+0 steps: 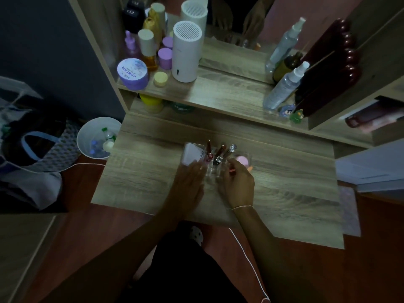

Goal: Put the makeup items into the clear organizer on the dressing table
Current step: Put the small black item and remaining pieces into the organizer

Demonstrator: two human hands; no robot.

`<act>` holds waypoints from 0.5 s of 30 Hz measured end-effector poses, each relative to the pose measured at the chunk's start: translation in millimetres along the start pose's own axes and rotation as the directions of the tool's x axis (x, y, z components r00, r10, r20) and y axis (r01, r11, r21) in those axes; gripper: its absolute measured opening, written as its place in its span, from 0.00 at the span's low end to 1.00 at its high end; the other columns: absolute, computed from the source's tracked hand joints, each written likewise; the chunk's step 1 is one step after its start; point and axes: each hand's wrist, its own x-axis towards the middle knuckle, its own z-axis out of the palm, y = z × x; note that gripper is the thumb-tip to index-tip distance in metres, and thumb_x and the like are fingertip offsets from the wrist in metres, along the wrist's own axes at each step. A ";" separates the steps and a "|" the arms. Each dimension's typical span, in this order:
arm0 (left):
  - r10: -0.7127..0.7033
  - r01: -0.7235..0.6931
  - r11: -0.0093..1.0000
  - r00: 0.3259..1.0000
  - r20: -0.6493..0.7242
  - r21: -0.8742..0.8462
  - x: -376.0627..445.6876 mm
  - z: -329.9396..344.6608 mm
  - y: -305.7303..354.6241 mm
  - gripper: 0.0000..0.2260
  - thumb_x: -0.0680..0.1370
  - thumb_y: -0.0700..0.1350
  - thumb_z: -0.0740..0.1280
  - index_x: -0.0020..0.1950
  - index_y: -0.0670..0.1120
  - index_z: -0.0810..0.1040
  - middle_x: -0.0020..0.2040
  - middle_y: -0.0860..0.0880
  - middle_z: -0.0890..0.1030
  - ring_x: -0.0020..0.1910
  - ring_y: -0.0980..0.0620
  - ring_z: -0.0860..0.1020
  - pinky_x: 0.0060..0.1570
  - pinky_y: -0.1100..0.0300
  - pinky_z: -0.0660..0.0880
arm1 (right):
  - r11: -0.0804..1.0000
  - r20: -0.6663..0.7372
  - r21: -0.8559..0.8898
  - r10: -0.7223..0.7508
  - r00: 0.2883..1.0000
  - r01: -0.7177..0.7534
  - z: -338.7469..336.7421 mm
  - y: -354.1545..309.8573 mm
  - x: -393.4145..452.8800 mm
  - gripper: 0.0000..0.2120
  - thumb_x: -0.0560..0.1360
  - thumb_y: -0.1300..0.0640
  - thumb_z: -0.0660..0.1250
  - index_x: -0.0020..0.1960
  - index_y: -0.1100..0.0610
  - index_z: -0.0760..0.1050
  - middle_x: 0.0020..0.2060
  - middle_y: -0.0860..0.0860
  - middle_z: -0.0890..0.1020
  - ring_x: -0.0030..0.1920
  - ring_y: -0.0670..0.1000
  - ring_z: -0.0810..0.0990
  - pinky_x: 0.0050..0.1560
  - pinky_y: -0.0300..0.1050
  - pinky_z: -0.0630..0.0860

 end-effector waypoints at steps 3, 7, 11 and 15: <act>-0.089 0.087 0.996 0.992 -0.087 -0.022 28.4 -19.4 1.1 0.22 0.78 0.45 0.56 0.70 0.39 0.67 0.70 0.37 0.70 0.70 0.41 0.67 0.69 0.38 0.58 | 0.998 -0.033 0.022 -0.050 0.998 0.051 -3.3 -0.4 -6.4 0.08 0.76 0.63 0.65 0.53 0.56 0.79 0.44 0.57 0.85 0.41 0.57 0.83 0.40 0.41 0.75; -0.143 0.142 0.990 0.989 -0.047 -0.009 60.6 -31.4 1.4 0.24 0.78 0.48 0.54 0.71 0.39 0.65 0.71 0.37 0.68 0.69 0.39 0.68 0.67 0.35 0.57 | 0.993 -0.062 0.036 -0.114 0.992 0.116 -4.9 0.4 -14.4 0.09 0.74 0.66 0.66 0.53 0.59 0.79 0.49 0.58 0.84 0.46 0.58 0.83 0.44 0.40 0.73; -0.121 0.119 0.991 0.992 0.030 0.067 70.4 -29.6 -1.0 0.25 0.80 0.53 0.53 0.72 0.40 0.63 0.72 0.39 0.67 0.70 0.41 0.67 0.69 0.35 0.55 | 0.981 -0.126 0.009 -0.189 0.974 0.191 -11.4 4.6 -15.5 0.11 0.75 0.62 0.64 0.57 0.59 0.77 0.56 0.57 0.82 0.58 0.53 0.77 0.58 0.34 0.66; -0.101 0.095 0.990 0.994 0.044 0.107 70.0 -26.5 -1.4 0.24 0.80 0.52 0.55 0.70 0.39 0.66 0.70 0.39 0.70 0.68 0.41 0.70 0.68 0.34 0.57 | 0.977 -0.053 -0.119 -0.182 0.982 0.174 -17.5 17.3 -10.6 0.19 0.78 0.58 0.61 0.68 0.61 0.70 0.69 0.59 0.72 0.73 0.58 0.64 0.74 0.55 0.59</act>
